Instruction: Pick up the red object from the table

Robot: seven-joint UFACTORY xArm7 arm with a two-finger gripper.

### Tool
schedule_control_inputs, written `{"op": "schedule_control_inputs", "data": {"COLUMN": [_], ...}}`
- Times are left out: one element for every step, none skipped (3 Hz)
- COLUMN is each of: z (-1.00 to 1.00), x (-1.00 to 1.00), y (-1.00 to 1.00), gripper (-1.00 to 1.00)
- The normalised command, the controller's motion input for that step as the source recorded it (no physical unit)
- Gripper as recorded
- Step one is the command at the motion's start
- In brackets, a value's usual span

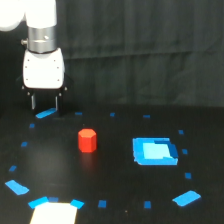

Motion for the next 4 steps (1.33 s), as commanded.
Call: {"op": "schedule_control_inputs", "data": {"z": [-0.32,-0.51,0.12,0.11], "x": [1.00,1.00,1.00,0.85], "y": [-1.00,-0.71,-1.00,-1.00], "gripper": [1.00,0.75,1.00,1.00]}}
